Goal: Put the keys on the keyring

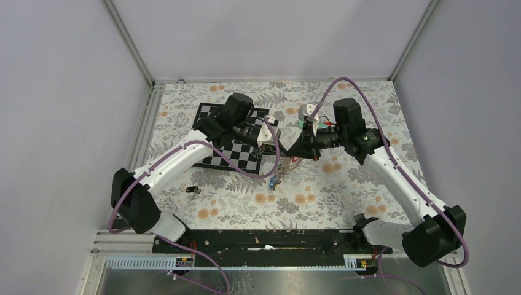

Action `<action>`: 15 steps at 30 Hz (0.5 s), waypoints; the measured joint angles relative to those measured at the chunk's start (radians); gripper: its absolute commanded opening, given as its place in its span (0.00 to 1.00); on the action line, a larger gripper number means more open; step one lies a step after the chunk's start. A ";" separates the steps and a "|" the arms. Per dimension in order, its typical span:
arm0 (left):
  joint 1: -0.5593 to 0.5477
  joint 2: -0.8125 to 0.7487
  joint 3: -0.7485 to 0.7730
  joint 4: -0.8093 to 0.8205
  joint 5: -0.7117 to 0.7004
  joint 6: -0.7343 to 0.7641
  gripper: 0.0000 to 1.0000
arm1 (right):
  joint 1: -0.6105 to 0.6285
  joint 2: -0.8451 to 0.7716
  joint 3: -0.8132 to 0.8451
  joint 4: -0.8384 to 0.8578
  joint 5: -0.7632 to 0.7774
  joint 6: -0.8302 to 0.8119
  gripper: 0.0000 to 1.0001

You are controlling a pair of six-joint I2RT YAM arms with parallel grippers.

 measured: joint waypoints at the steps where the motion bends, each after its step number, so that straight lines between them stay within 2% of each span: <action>1: 0.000 0.000 0.000 0.000 -0.003 -0.003 0.00 | 0.000 0.000 0.000 0.000 0.001 0.001 0.00; 10: 0.000 -0.001 -0.010 0.014 -0.023 -0.010 0.00 | -0.001 0.000 0.000 -0.001 0.026 0.009 0.01; 15: 0.000 -0.009 -0.029 0.047 -0.037 -0.027 0.00 | -0.002 -0.003 0.000 -0.001 0.052 0.019 0.18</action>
